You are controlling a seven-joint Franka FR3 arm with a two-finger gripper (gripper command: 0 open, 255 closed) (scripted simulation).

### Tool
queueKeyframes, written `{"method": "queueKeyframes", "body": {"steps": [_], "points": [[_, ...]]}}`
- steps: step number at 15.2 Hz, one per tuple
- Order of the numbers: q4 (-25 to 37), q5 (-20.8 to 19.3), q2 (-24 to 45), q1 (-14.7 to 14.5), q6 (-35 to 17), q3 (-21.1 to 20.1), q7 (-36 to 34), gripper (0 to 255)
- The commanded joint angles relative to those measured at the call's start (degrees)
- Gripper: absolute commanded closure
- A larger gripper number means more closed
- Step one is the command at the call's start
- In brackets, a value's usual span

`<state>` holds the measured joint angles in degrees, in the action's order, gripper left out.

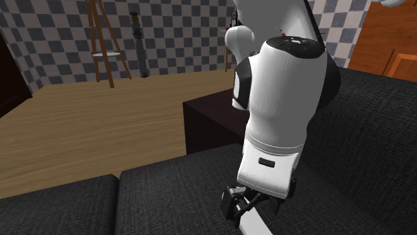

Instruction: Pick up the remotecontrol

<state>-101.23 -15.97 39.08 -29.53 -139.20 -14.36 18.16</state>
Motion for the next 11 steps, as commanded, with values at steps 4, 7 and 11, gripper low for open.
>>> {"method": "queueKeyframes", "body": {"steps": [4, 7, 11], "points": [[1.3, -0.9, 3.4, -0.8, -2.1, 0.8, -0.5, 0], [1.4, -1.0, 3.7, -0.8, -2.4, 0.9, -0.6, 0], [1.3, -1.0, 3.7, -0.8, -2.3, 0.9, -0.6, 255]]}}
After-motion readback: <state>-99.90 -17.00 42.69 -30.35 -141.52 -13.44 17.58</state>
